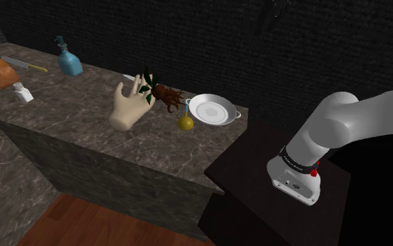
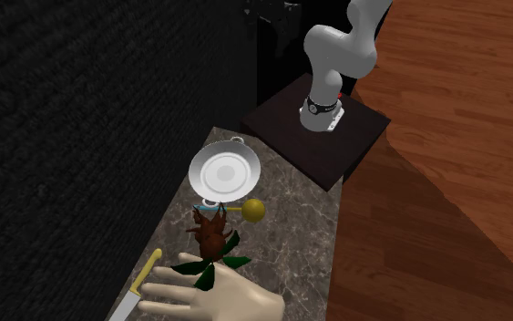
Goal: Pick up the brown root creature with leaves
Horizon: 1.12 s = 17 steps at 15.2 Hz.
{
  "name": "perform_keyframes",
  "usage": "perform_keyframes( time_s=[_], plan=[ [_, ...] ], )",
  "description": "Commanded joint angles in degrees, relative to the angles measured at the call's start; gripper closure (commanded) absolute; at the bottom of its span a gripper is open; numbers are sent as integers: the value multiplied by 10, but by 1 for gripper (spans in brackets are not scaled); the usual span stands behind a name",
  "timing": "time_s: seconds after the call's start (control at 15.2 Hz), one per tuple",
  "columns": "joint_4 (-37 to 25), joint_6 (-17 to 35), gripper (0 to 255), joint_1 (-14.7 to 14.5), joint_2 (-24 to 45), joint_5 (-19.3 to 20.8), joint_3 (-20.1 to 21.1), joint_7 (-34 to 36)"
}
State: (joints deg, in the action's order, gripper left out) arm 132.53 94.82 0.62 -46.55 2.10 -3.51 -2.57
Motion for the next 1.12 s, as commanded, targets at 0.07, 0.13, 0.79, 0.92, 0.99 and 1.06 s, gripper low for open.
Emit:
perform_keyframes(
  time_s=[0.07, 0.13, 0.79, 0.92, 0.99, 1.06],
  plan=[
    [1, 14, 0, -3, 18, -1, -1, -3],
    [1, 27, 0, -6, 36, -3, -2, -6],
    [-31, 144, 0, -34, 239, -25, -10, -41],
    [-45, 162, 0, -40, 282, -31, -10, -49],
    [-53, 170, 0, -42, 304, -34, -11, -53],
    [-62, 178, 0, -45, 326, -37, -10, -57]
  ],
)
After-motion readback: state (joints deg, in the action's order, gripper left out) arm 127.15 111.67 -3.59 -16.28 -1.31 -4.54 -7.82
